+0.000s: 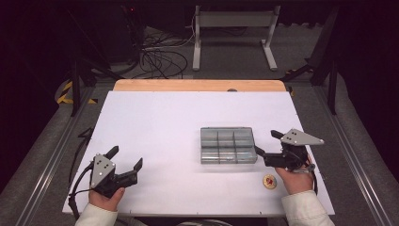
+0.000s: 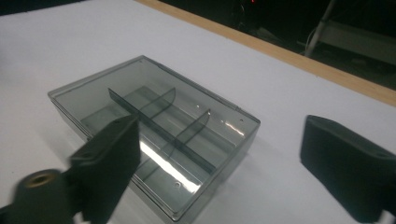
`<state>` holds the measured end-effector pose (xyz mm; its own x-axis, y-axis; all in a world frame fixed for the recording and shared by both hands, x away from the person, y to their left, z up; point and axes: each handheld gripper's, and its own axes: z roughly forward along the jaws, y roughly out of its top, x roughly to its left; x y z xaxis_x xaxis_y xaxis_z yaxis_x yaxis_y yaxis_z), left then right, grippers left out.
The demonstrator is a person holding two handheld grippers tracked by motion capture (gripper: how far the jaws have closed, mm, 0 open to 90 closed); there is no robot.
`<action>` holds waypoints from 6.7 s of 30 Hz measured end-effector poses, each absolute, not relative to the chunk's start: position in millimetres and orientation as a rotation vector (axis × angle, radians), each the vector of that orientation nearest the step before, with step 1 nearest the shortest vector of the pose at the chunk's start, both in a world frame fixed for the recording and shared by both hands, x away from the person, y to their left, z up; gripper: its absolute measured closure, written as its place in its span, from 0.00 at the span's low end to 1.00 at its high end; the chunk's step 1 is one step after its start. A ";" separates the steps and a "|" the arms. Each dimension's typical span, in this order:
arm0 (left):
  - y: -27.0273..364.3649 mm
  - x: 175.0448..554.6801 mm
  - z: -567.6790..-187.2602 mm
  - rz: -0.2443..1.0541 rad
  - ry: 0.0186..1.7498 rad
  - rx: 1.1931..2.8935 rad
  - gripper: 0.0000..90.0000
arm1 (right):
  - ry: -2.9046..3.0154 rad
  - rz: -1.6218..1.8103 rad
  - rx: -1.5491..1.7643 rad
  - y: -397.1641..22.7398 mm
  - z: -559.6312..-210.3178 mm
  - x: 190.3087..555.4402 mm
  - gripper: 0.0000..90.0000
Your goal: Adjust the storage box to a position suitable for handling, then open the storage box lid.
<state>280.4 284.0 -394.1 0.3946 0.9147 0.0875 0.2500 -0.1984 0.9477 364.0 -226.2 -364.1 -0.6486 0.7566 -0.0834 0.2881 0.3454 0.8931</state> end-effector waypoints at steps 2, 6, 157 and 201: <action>284.0 280.4 -394.0 0.863 1.034 1.687 0.13 | 2.123 1.234 0.917 -225.7 -363.6 364.2 0.43; 283.9 280.8 -394.3 0.861 1.035 1.688 0.13 | 2.119 1.159 0.944 -223.3 -363.7 366.0 0.68; 256.3 303.3 -379.7 0.547 0.876 1.854 0.22 | 2.311 1.427 0.675 -139.7 -358.1 356.7 0.17; 209.8 346.5 -414.9 0.431 0.856 2.207 0.43 | 2.572 1.119 0.838 -123.8 -385.6 370.4 0.47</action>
